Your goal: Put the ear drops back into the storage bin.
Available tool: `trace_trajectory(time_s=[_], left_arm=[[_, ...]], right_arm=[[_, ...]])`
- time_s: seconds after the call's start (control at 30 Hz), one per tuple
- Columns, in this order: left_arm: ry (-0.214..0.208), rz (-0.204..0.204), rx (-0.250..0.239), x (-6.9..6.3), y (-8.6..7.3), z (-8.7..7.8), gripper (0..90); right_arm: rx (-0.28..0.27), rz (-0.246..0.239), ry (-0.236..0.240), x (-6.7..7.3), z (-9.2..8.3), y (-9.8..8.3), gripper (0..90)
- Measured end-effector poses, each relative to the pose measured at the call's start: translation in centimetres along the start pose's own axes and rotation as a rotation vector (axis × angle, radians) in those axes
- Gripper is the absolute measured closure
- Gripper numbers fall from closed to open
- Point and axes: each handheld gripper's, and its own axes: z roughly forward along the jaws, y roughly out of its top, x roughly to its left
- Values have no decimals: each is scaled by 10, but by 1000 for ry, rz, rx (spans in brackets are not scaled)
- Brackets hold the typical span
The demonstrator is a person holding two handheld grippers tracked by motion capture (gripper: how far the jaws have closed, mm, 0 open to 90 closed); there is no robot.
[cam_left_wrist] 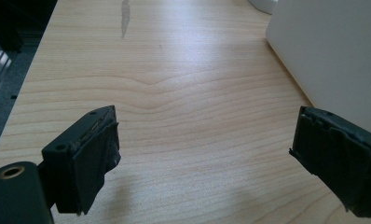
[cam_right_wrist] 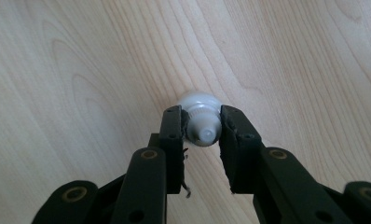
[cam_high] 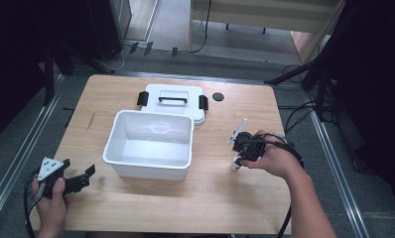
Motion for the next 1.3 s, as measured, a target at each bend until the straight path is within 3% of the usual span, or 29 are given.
trace_trajectory(time_s=[0.27,0.5,0.63,1.13,1.3], left_arm=[[0,1,1,0,0,0,79],[-1,1,0,0,0,0,79],[-2,1,-2,0,0,0,79],[-4,3,2,0,0,0,79],[-4,3,3,0,0,0,79]], right_arm=[[-30,-66,-5,7,-22,17,720],[-70,-164,-25,19,-56,51,720],[-72,-195,-34,24,-70,67,720],[-128,-272,-59,37,-112,119,720],[-137,-267,-56,41,-119,128,720]])
